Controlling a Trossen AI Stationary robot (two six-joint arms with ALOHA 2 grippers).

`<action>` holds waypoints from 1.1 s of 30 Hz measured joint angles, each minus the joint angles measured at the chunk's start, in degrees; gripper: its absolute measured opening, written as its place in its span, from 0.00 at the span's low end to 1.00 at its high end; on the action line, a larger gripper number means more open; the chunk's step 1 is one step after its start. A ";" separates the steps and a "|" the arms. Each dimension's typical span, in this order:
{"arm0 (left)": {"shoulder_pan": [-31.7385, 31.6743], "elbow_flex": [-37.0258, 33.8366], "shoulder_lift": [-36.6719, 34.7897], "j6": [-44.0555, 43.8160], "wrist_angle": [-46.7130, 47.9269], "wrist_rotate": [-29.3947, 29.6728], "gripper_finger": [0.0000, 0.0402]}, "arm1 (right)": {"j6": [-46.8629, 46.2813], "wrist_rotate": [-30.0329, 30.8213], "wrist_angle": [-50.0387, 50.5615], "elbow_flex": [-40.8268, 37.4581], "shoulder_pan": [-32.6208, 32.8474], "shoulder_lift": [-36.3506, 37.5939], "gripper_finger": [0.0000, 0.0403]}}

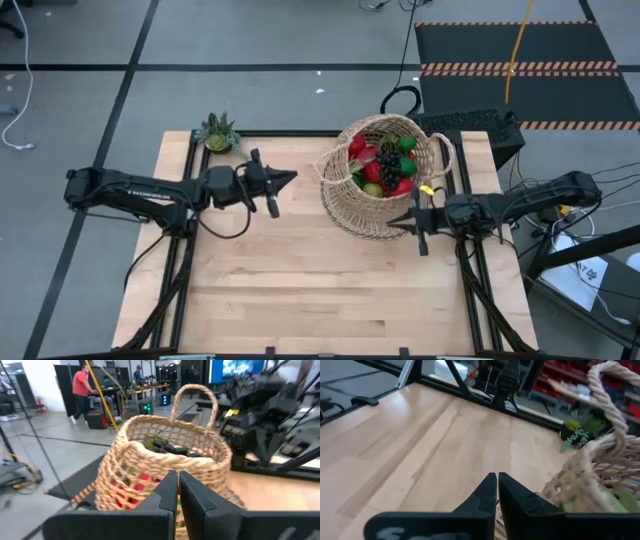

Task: Build produce basket
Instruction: Return to Home Position

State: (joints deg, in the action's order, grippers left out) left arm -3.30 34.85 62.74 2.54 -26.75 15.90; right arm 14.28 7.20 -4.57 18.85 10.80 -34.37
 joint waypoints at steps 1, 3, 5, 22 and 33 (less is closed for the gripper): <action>0.40 -0.80 -0.02 -0.65 -1.12 -0.04 0.05 | 0.72 -0.03 -2.75 -1.78 0.21 0.00 0.03; 1.00 -2.28 -0.02 -1.21 -3.11 -0.04 0.05 | 2.42 -1.62 -8.25 -5.11 0.38 -0.02 0.03; 1.51 -3.76 -0.04 -1.16 -3.82 -0.06 0.05 | 3.61 -4.18 -13.76 -8.28 0.38 0.02 0.03; 1.84 -18.91 -0.07 -4.72 -16.67 -3.89 0.05 | -0.16 -7.52 -27.70 -15.84 -1.43 -0.07 0.03; 7.29 -22.91 -2.64 -3.41 -16.88 -3.72 0.01 | -4.81 -7.53 -26.87 -15.91 -1.43 0.07 0.03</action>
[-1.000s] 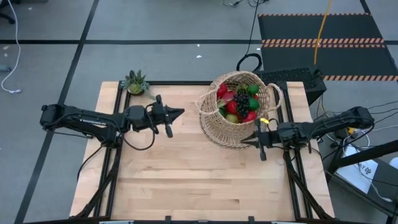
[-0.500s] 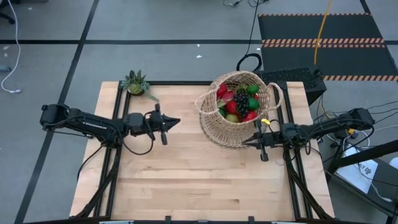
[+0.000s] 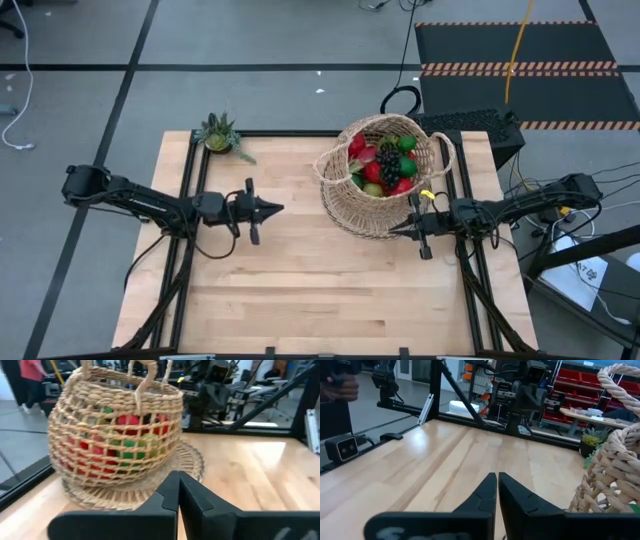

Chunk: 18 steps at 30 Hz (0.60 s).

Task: Build produce basket
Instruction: Return to Home Position

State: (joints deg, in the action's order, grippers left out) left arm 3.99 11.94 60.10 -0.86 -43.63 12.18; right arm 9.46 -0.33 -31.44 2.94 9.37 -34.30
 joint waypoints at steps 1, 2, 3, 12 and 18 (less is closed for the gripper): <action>0.29 -0.58 -0.61 0.15 0.05 0.81 0.01 | -0.38 -0.01 -0.01 -0.01 0.00 0.00 0.03; 0.43 -0.97 -1.19 0.15 0.08 1.96 0.02 | -0.45 -0.01 0.00 -0.02 0.00 0.00 0.03; 0.62 -1.31 -1.87 0.16 0.06 3.00 0.02 | -0.46 0.00 0.00 -0.03 0.00 0.00 0.03; 0.61 -5.42 -8.08 3.34 0.01 4.56 0.03 | -0.88 0.20 0.49 -0.07 0.00 1.14 0.03; 0.59 -9.50 -12.39 2.59 0.01 4.36 0.01 | -0.88 0.21 0.61 -0.11 0.00 3.00 0.03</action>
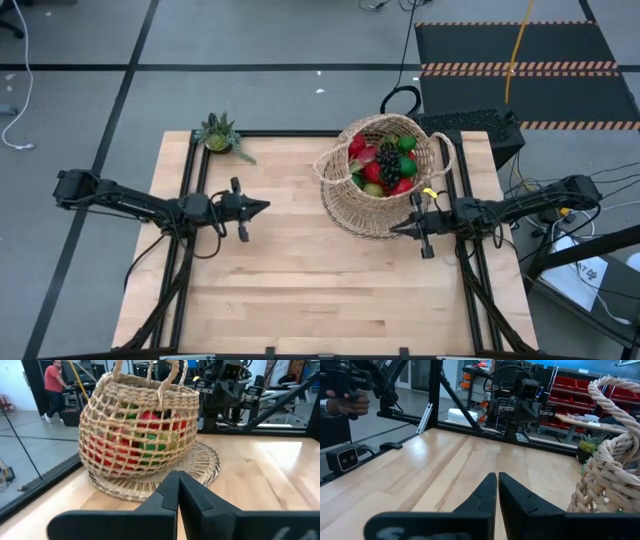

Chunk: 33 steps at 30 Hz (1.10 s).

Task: Build produce basket
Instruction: Return to Home Position

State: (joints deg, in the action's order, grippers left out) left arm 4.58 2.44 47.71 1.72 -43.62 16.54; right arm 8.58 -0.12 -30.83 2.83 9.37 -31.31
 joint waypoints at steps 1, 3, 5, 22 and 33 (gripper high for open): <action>0.01 -0.72 -0.61 -0.34 0.00 -0.01 0.01 | 0.00 0.00 0.23 0.00 0.00 0.17 0.03; 0.00 -1.90 -1.66 -0.69 0.41 -0.02 0.02 | -0.22 0.01 0.47 0.00 0.00 0.28 0.03; 0.00 -1.91 -2.43 -0.84 1.81 -0.03 0.02 | -0.37 0.00 0.58 0.00 0.00 0.30 0.03; -1.48 -1.91 -16.52 8.68 7.09 -9.18 0.02 | -1.62 0.04 0.69 -0.02 0.02 2.22 0.03; -4.02 -1.89 -28.24 8.33 19.02 -13.09 0.02 | -1.92 0.04 0.97 -0.06 0.04 2.66 0.03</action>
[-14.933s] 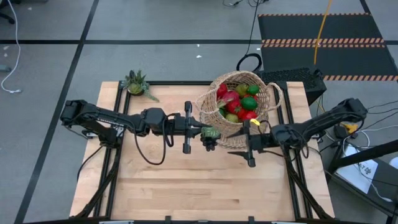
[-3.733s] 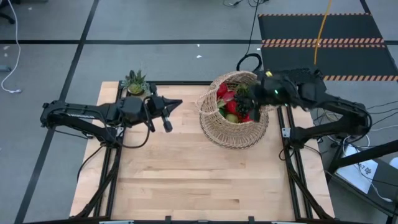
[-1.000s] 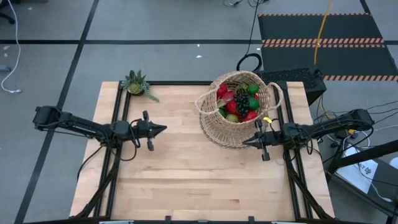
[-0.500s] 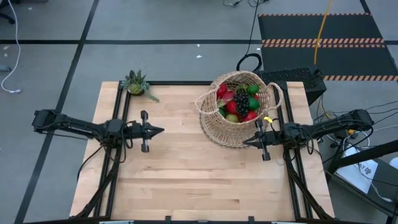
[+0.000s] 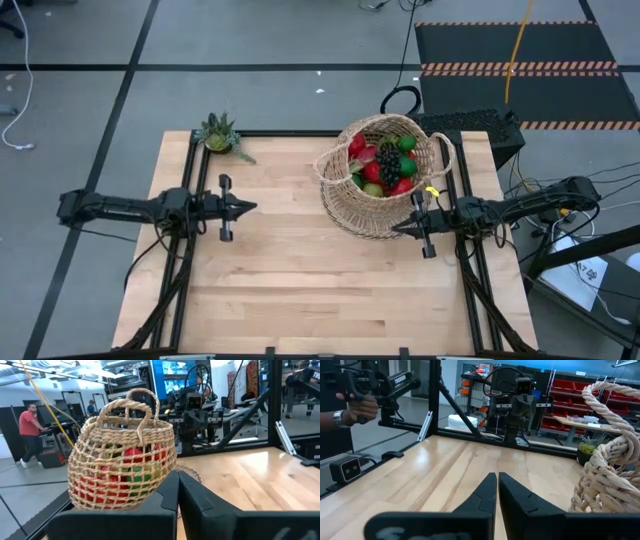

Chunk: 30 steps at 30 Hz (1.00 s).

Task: Build produce basket
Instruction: Return to Home Position

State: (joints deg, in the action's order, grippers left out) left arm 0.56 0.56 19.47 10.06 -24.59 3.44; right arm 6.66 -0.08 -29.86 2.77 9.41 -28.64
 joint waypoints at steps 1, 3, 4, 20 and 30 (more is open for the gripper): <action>-0.19 0.00 -0.68 0.05 0.87 0.02 0.01 | 0.02 0.00 0.15 -0.01 0.00 0.00 0.03; -0.65 0.00 -1.91 0.14 2.45 0.00 0.01 | 0.02 0.00 0.33 0.01 0.00 0.00 0.03; -0.87 0.00 -2.45 0.16 3.19 0.00 0.01 | 0.02 0.01 0.35 0.01 0.00 0.00 0.03; -2.69 0.00 -6.20 -0.75 6.73 -3.62 0.01 | 0.19 0.22 0.59 0.02 0.00 0.00 0.03; -2.69 0.04 -11.06 -3.64 14.35 -3.58 0.01 | 0.60 1.91 2.16 0.02 0.02 0.15 0.03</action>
State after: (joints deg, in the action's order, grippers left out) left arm -2.13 0.60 8.41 6.42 -10.24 -0.14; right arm 7.26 1.84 -27.70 2.79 9.43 -28.49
